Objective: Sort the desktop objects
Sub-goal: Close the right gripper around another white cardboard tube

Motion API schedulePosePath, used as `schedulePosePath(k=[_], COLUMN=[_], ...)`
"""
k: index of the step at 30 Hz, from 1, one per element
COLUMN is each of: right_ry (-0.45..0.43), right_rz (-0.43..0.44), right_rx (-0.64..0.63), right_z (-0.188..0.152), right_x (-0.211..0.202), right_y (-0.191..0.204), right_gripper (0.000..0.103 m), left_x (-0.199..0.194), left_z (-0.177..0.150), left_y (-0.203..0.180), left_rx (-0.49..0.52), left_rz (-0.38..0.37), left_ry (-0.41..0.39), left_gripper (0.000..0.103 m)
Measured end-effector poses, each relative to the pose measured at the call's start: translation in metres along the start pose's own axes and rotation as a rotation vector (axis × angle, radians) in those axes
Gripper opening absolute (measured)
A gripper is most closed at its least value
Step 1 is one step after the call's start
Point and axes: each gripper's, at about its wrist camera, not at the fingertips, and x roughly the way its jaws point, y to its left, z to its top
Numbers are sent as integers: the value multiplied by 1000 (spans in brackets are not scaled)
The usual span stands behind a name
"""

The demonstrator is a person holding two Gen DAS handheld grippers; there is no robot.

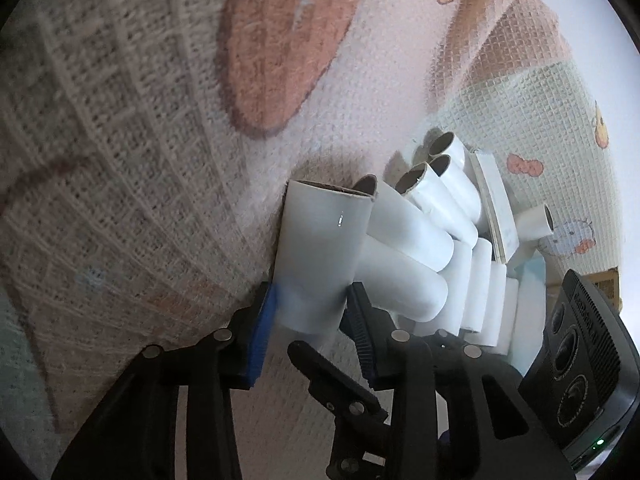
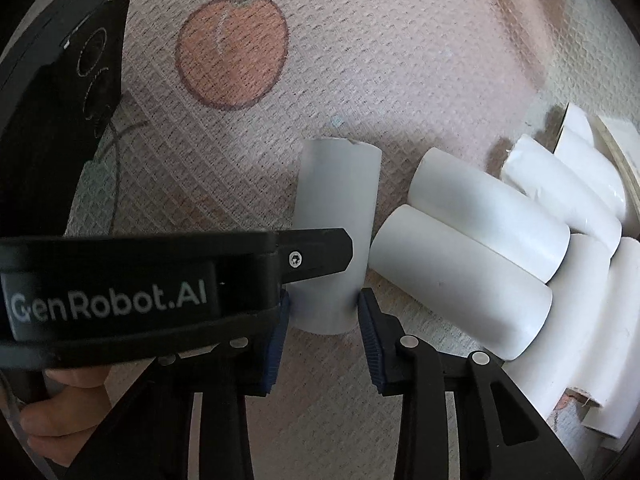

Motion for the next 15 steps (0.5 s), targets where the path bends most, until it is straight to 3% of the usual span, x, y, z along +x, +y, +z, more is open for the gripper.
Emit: schedulePosePath(k=[2, 3, 4, 6, 7, 9, 13, 14, 15], right_ry=[-35, -62, -73, -75, -79, -68, -86, -84, -76], right_rz=[-21, -14, -1, 7, 0, -41, -85, -72, -61], right_rx=[1, 1, -5, -49, -73, -85, -43, -21, -5], right_z=[-2, -3, -2, 0, 1, 1, -6, -7, -8], right_x=[-6, -12, -16, -21, -23, -24, -25, -25, -24], right_y=[3, 6, 8, 19, 23, 25, 13, 8, 4], right_gripper=[32, 32, 32, 32, 32, 32, 32, 32, 32], left_x=[-4, -7, -12, -20, -19, -19, -29, -30, -29], left_z=[-1, -2, -3, -2, -2, -2, -2, -2, 0], left_y=[0, 0, -2, -4, -3, -1, -2, -1, 2], left_rx=[2, 6, 16, 32, 17, -21, 28, 34, 30], left_rz=[-6, -5, -7, -66, -139, -166, 9, 30, 20], left_ry=[0, -4, -13, -23, 2, 12, -101, -120, -124], left_gripper=[31, 17, 9, 8, 8, 8, 8, 8, 14])
